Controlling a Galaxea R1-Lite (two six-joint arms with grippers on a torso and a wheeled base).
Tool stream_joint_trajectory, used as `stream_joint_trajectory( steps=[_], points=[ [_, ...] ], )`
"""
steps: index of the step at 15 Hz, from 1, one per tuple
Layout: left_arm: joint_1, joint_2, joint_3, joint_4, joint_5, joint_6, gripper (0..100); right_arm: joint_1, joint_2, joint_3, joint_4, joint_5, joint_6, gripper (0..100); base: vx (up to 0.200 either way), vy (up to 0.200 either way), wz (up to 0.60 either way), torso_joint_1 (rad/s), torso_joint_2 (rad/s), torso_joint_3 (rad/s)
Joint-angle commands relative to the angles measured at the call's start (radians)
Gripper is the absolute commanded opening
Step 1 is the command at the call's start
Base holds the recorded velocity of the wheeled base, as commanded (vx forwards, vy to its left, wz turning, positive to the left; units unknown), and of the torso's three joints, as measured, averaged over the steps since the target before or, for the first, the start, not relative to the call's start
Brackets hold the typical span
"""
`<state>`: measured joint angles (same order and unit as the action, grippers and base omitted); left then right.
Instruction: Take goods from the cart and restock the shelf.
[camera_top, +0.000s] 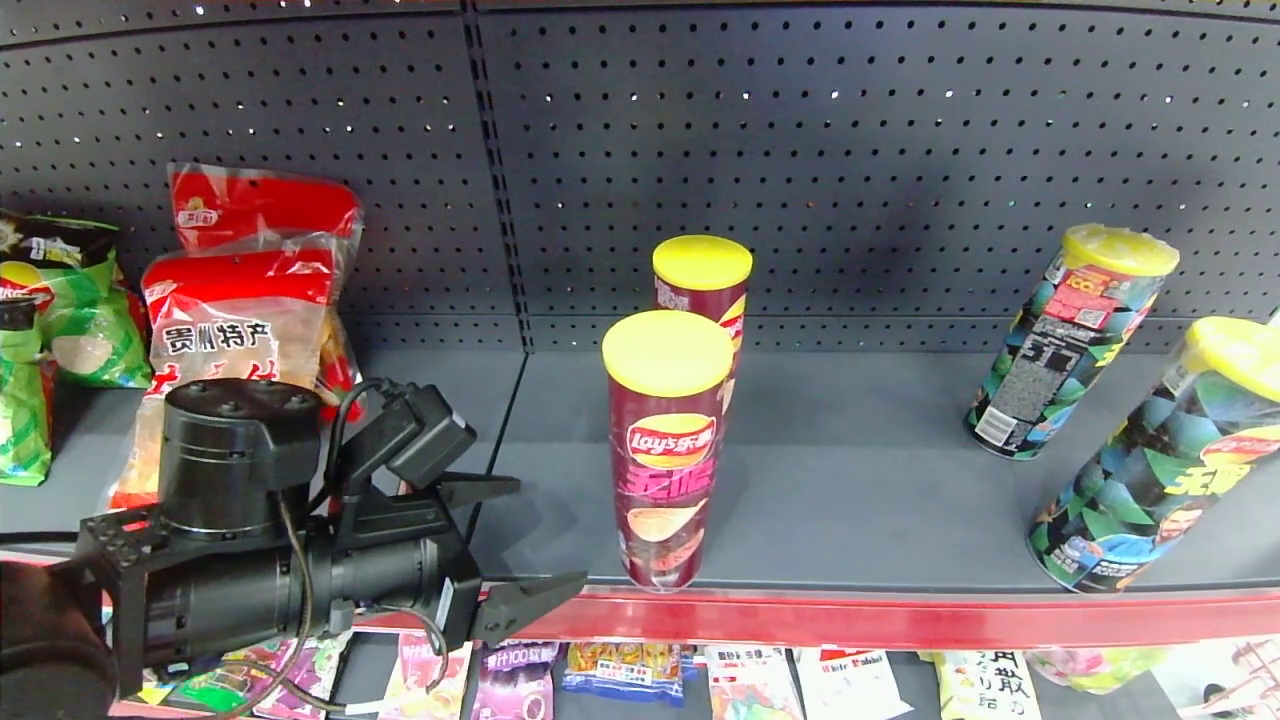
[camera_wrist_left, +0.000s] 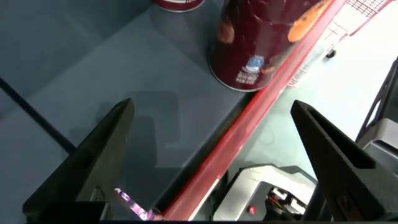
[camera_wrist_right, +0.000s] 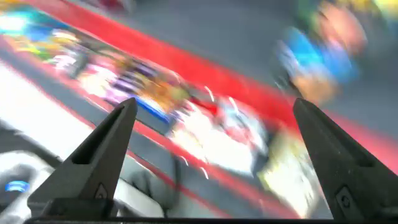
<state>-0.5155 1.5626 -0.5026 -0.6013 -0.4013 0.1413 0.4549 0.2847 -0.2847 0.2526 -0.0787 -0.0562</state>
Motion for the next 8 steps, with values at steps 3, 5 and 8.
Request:
stream_joint_trajectory(
  steps=[3,5,8],
  points=[
    [0.0,0.033,-0.037,-0.002,-0.002,0.001,100,-0.423,-0.147,-0.042,0.165,-0.012,0.087,100,0.0,0.0,0.0,0.0,0.0,0.0],
    [0.0,0.036,-0.044,-0.002,-0.001,0.001,100,-0.466,-0.199,-0.002,0.166,-0.019,0.081,100,0.0,0.0,0.0,0.0,0.0,0.0],
    [-0.003,0.039,-0.054,-0.002,-0.001,0.003,100,-0.475,-0.234,0.078,0.143,-0.124,0.073,100,0.0,0.0,0.0,0.0,0.0,0.0]
  ],
)
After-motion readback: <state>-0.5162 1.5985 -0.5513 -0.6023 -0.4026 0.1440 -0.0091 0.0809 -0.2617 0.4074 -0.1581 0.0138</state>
